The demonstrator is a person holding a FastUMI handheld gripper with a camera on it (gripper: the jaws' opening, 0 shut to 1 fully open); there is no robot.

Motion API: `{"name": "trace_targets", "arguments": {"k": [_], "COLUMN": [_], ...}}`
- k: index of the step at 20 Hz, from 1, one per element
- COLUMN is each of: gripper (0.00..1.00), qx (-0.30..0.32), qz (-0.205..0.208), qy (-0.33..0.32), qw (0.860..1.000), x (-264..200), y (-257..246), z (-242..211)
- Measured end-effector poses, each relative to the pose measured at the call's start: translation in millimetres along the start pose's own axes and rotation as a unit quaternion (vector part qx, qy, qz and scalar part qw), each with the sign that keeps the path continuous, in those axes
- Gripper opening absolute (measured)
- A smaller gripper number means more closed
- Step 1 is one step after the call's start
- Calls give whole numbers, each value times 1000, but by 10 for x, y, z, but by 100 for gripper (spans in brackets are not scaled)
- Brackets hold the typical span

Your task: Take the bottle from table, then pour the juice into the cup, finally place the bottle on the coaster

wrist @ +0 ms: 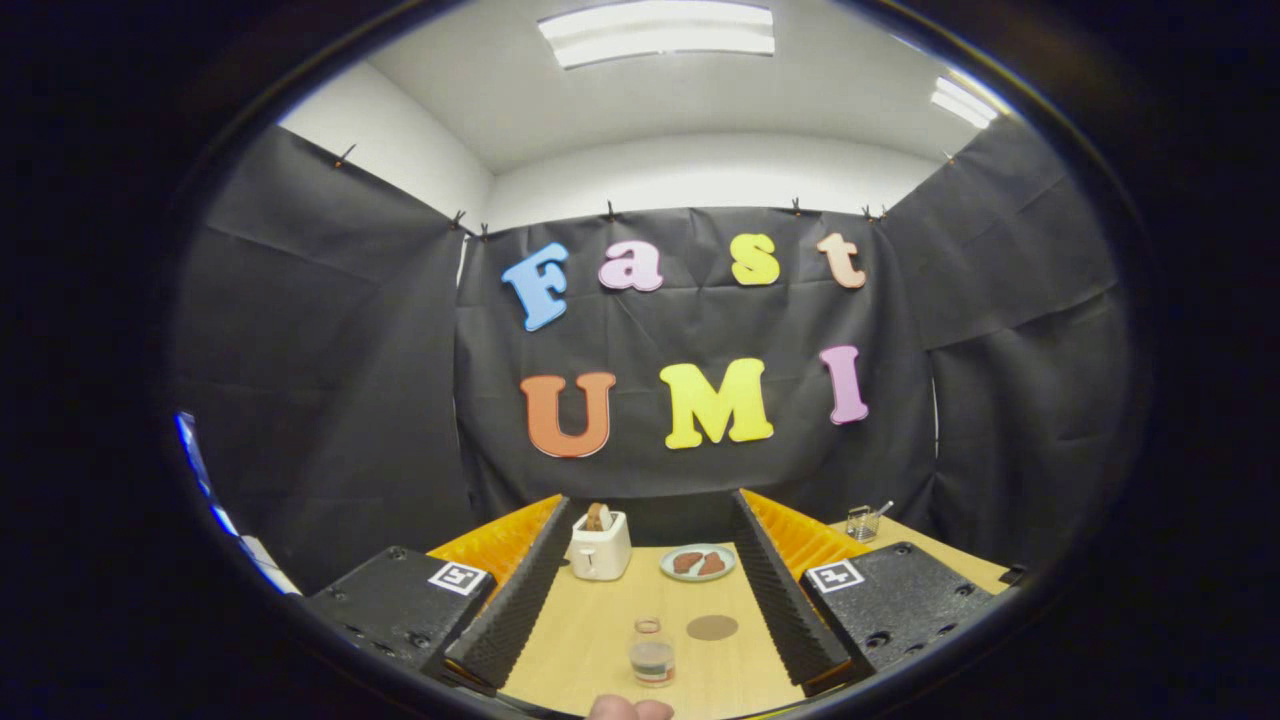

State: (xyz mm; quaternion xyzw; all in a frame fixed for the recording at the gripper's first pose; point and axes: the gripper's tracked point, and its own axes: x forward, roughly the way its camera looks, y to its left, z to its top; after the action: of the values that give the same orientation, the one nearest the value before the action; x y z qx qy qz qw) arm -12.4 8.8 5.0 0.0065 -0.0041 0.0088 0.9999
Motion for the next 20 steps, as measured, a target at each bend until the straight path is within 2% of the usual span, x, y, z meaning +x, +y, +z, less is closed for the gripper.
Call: {"name": "trace_targets", "arguments": {"k": [20], "gripper": [100], "qx": [2], "qz": [6], "qy": [9], "qw": [1000], "x": [21], "y": [28], "z": [-36]}}
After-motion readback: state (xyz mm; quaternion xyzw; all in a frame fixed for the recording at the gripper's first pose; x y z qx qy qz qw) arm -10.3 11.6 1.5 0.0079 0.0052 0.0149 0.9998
